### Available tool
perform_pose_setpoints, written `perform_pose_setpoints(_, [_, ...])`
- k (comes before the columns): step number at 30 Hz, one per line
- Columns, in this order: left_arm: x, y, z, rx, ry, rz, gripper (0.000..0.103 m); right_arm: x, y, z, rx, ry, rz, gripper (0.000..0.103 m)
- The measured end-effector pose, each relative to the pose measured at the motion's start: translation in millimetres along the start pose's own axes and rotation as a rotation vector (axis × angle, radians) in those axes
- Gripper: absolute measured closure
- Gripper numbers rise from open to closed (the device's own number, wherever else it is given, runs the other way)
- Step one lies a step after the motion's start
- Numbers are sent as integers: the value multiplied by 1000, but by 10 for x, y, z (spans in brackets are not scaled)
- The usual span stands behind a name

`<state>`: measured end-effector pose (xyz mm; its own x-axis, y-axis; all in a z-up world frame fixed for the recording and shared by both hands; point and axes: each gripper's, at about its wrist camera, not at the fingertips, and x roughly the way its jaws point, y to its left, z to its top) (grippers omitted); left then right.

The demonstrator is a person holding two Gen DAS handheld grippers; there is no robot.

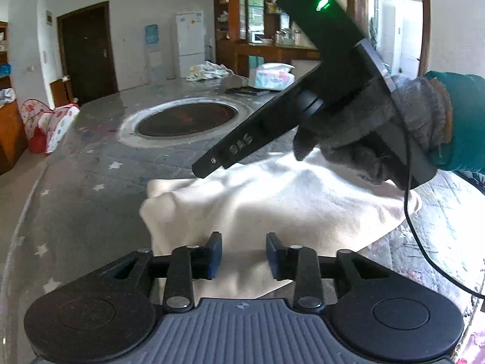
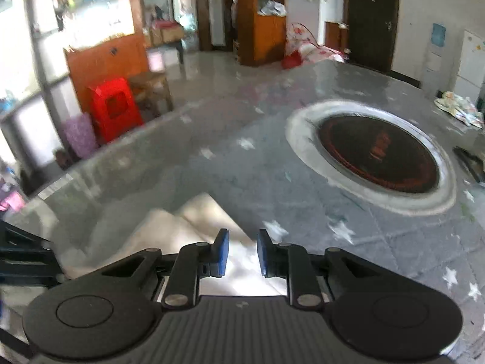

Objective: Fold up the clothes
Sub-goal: 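Carry the lifted hem over the garment with both grippers and release it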

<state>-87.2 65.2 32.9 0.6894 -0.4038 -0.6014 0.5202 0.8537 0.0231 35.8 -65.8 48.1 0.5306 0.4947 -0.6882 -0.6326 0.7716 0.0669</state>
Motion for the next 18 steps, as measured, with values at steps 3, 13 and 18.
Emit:
perform_pose_setpoints(3, [-88,33,-22,-19,-14,33,65,-62,197,71,-61,-9,89,82])
perform_pose_setpoints(13, [-254,223,-151,-136,2,117,52,351,590,159,-166,80,94,88])
perform_pose_setpoints(18, [-215,269,-201,-158,24,90,52,188,551,236,-115,-9,109,103])
